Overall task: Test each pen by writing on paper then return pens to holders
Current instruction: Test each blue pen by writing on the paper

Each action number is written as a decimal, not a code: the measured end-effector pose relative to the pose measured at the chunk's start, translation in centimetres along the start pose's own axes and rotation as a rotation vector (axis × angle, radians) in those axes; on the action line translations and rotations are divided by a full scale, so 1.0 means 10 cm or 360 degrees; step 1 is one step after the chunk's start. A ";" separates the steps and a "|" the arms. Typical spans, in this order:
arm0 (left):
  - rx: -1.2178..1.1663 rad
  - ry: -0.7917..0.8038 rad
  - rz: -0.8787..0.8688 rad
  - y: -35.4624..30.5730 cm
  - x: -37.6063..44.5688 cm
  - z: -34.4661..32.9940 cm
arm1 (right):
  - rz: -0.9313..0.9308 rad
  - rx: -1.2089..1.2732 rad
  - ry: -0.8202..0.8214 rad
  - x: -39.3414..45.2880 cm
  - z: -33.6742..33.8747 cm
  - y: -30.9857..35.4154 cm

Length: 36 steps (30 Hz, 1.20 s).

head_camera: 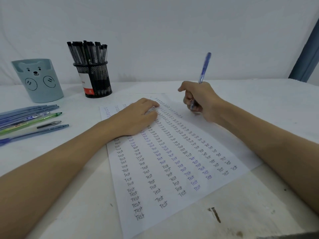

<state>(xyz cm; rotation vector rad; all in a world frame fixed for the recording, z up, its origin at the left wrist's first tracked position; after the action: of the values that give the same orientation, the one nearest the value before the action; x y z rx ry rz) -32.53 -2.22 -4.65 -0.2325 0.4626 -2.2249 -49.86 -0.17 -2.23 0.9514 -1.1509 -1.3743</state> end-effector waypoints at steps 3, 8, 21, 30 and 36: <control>-0.0016 -0.0027 -0.0007 0.00 0.00 0.01 | -0.0016 0.0033 0.0028 0.00 0.05 0.04; -0.0006 -0.0024 -0.0028 0.00 -0.01 0.01 | -0.0089 0.0075 0.0200 -0.03 0.02 0.04; 0.0019 0.0012 -0.0021 0.01 -0.02 0.01 | -0.0086 0.0390 0.0287 -0.08 0.14 0.15; 0.0004 -0.0005 -0.0030 0.02 -0.01 0.01 | -0.0110 0.0328 0.0258 -0.09 0.18 0.15; 0.0021 -0.0002 -0.0040 0.03 0.01 0.00 | -0.0058 -0.0102 0.0214 -0.04 0.22 0.10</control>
<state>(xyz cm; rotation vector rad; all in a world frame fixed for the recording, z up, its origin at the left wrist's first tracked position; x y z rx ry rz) -32.35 -2.47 -4.75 -0.2340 0.4461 -2.2513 -51.69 0.56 -0.78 1.0073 -0.9872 -1.3471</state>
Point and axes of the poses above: each hand's wrist, its own x-axis towards the middle knuckle, its own z-axis out of the back of the hand, y = z × x, the point moved 4 cm from there along x, towards the middle knuckle, and after that the axes turned 10 degrees about y, right-handed, at the moved point
